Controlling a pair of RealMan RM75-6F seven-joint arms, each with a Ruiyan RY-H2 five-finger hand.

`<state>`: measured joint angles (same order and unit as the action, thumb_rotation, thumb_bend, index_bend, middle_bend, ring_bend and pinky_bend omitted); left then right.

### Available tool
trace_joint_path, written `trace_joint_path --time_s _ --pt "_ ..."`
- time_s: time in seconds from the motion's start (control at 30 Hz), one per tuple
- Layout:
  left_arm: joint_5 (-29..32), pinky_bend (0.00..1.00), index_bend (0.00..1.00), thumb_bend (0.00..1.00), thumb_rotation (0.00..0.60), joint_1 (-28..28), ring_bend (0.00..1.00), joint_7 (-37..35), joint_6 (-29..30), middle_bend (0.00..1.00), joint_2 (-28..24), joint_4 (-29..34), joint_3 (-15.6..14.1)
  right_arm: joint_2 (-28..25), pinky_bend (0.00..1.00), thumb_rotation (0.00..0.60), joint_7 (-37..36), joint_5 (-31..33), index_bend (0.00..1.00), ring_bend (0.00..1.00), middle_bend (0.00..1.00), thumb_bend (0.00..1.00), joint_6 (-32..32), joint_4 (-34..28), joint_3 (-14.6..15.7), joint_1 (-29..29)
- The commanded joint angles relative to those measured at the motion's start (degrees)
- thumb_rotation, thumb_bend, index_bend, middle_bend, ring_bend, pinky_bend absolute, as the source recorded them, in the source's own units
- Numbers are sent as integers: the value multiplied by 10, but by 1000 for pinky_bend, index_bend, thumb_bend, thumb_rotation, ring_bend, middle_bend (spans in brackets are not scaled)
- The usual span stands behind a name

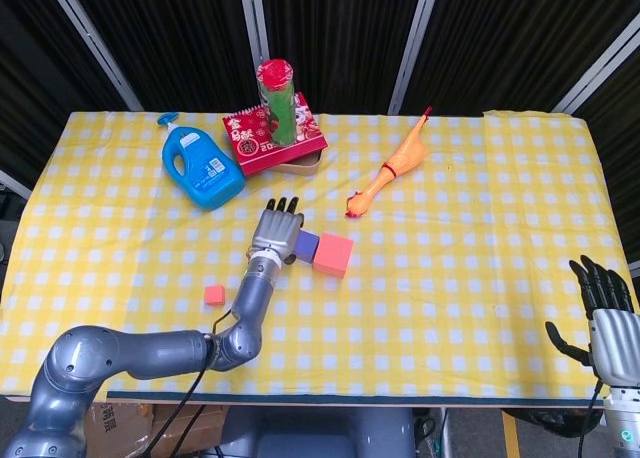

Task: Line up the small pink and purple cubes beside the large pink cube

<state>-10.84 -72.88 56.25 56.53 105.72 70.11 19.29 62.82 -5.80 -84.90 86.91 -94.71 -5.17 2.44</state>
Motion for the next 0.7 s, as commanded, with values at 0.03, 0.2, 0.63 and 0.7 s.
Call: trace_joint_path --time_s 0.03,0.2,0.63,0.7 --pt "-3 73 228 262 600 4 0 -2 1 0 -3 6 -1 0 36 600 0 -1 0 0 0 367 1 0 0 0" --pt "-12 73 228 260 600 14 0 -12 6 0 -15 28 -2 0 36 600 1 -2 0 0 0 367 2 0 0 -1" --pt "-120 67 307 260 600 112 0 -71 109 0 -142 240 -56 1 36 600 5 2 0 0 0 367 2 2 -3 0" --pt "-137 67 316 260 600 137 0 -82 132 0 -169 283 -73 2 36 600 7 3 0 0 0 367 2 2 -3 1"
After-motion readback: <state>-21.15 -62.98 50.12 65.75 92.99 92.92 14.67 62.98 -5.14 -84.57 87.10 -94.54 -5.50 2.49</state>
